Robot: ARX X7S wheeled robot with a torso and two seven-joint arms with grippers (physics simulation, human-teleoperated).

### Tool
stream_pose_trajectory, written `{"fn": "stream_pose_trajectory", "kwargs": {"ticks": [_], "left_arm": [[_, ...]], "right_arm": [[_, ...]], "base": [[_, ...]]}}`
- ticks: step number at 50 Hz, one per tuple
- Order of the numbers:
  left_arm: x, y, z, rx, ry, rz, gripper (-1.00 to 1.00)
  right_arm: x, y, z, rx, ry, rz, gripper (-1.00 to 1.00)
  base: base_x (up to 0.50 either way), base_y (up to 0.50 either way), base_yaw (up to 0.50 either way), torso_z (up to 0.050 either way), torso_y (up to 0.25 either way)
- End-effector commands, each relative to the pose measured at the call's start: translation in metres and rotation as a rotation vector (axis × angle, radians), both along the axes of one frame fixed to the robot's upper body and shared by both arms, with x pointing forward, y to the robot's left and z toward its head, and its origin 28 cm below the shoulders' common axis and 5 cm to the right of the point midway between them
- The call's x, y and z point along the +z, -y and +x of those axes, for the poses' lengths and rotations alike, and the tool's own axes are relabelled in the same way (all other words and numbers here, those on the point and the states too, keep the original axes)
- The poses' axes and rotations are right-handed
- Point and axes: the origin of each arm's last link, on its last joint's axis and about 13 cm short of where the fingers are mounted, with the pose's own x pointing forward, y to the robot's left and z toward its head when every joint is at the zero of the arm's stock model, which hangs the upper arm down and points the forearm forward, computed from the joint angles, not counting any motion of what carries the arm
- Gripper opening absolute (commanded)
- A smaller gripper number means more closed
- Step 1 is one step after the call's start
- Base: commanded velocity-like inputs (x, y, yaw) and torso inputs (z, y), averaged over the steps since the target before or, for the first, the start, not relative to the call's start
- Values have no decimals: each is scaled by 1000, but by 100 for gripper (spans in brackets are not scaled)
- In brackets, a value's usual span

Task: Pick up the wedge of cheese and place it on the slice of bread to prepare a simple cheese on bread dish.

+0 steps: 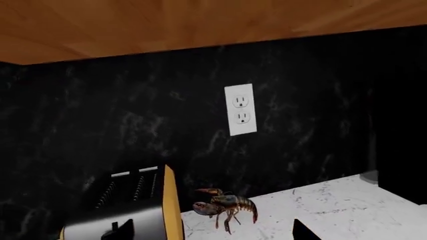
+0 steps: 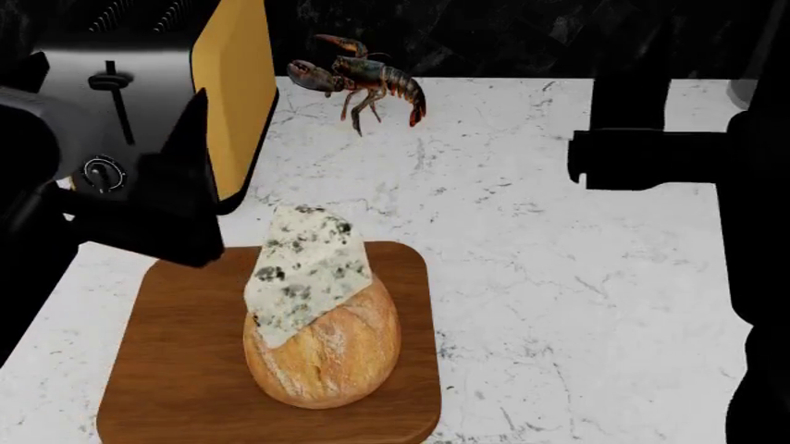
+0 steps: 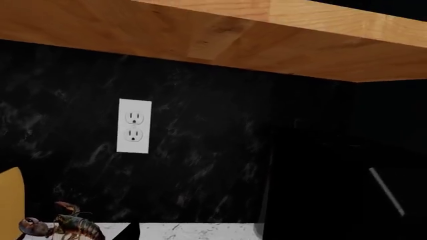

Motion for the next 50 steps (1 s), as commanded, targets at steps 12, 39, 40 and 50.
{"fn": "stream_pose_trajectory", "kwargs": {"ticks": [12,39,40,50], "left_arm": [[3,-7,-9,46,42,-16,100],[0,-19,-42,141,47,-23,100],[-1,-20,-41,143,43,-23,100],[-2,-22,-46,158,41,-23,100]], "right_arm": [[0,3,-54,32,-37,-99,100],[9,8,-55,11,7,-114,100],[9,7,-55,14,6,-116,100],[9,5,-55,26,5,-123,100]], "base": [[0,0,0,0,0],[0,0,0,0,0],[0,0,0,0,0],[0,0,0,0,0]]}}
